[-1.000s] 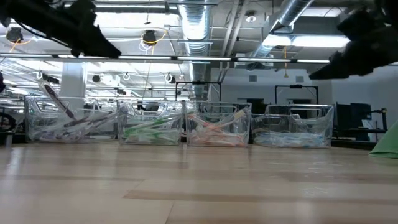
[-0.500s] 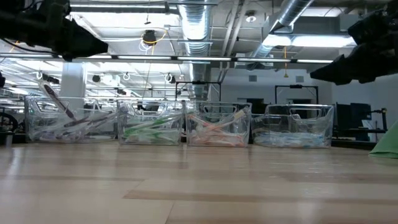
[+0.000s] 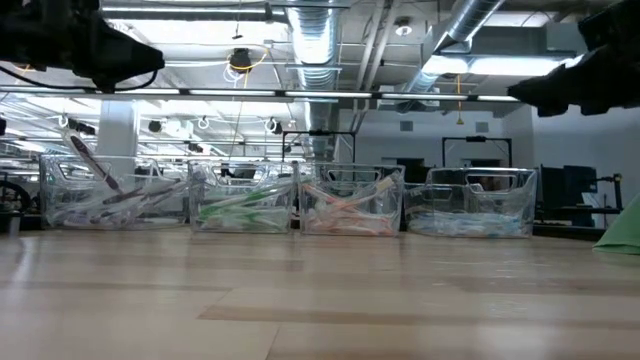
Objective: Pick & Place Toothbrushes
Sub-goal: Return to Home Position
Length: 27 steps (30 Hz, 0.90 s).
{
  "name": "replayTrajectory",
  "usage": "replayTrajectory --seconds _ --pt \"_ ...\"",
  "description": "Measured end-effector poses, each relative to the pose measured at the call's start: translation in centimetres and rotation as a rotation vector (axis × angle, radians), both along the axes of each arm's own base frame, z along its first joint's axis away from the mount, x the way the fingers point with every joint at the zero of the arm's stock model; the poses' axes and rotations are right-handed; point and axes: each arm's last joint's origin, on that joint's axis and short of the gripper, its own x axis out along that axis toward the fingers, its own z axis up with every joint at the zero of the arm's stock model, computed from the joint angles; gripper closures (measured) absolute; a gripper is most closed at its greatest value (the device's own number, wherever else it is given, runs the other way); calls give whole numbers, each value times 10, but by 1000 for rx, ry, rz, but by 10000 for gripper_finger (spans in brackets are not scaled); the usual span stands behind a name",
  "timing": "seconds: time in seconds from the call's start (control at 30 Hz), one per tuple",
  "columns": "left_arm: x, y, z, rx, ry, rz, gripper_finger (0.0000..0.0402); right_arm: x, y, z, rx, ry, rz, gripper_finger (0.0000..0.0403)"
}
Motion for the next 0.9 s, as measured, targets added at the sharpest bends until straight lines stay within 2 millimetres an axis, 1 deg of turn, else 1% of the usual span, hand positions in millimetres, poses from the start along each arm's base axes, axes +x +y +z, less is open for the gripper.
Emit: replayTrajectory --seconds 0.13,0.27,0.37,0.5,0.57,0.67,0.9 --pt "0 0 0 -4 -4 4 298 -2 3 1 34 -19 160 283" --pt "1 0 -1 -23 -11 3 298 -2 2 1 74 -29 168 283" --pt "3 0 -8 -41 4 3 298 -2 3 0 48 -31 204 283" --pt "6 -1 -19 -48 29 3 298 -1 6 -3 48 -29 313 283" --pt "7 -1 -23 -47 38 3 298 -1 7 -3 55 -25 331 283" --pt "8 -1 -28 -45 52 3 298 -2 8 -4 111 -17 354 283" --pt "10 -2 -37 -43 75 -2 298 -3 12 -4 118 -8 403 279"
